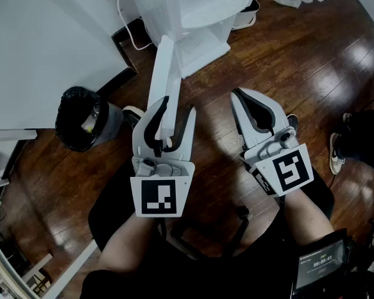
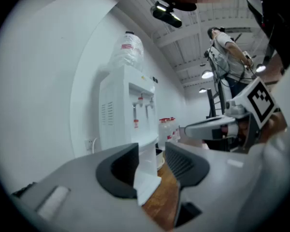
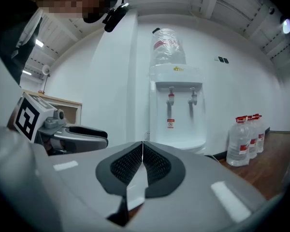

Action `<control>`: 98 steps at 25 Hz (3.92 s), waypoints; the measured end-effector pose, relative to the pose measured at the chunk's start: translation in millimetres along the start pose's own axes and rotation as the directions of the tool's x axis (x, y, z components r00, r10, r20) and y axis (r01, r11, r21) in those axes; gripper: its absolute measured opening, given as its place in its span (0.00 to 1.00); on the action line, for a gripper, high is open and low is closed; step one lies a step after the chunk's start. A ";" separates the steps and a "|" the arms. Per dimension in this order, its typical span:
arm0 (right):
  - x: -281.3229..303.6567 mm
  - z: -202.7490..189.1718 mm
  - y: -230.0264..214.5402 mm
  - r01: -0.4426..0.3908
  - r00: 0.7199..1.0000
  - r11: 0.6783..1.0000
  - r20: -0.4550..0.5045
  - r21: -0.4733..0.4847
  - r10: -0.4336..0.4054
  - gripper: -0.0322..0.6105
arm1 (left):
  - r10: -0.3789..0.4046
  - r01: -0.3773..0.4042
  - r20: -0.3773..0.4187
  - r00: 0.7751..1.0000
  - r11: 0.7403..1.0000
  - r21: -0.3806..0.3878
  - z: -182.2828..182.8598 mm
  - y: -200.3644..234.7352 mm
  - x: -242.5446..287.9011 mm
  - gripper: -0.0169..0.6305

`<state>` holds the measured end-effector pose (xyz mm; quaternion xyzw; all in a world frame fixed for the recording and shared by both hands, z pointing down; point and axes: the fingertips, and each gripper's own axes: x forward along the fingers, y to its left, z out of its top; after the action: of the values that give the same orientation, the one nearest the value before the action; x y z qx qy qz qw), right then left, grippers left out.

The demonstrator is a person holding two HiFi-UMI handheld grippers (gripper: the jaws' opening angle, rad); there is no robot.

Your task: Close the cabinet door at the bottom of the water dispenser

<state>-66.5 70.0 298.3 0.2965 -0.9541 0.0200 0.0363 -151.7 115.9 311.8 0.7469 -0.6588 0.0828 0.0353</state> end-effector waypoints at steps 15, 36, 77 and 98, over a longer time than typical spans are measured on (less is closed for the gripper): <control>-0.1 0.5 -6.5 0.001 1.000 0.999 0.003 0.033 -0.002 0.06 | 0.136 -0.223 -0.496 0.857 0.967 -0.121 -146.9 45.9 -4.3 0.65; -5.7 -14.8 -7.7 -0.060 0.995 0.998 -0.079 0.017 0.061 0.06 | -0.184 0.175 -0.570 0.801 0.982 -0.071 -150.9 -72.4 26.5 0.63; 44.0 -151.6 -139.2 -0.234 0.805 0.972 -0.565 -0.024 0.180 0.35 | -0.146 0.608 -0.692 0.707 0.625 0.490 -128.9 -104.3 197.6 0.44; 135.2 -132.4 -223.0 -0.218 0.848 0.976 -0.499 -0.025 0.176 0.39 | -0.199 0.709 -0.840 0.504 0.651 0.272 -192.0 -102.1 256.2 0.71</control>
<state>-43.5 -182.0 444.9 0.1804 -0.9383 0.0601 0.2887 -35.2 -90.4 550.0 0.7666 -0.2840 0.5686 0.0913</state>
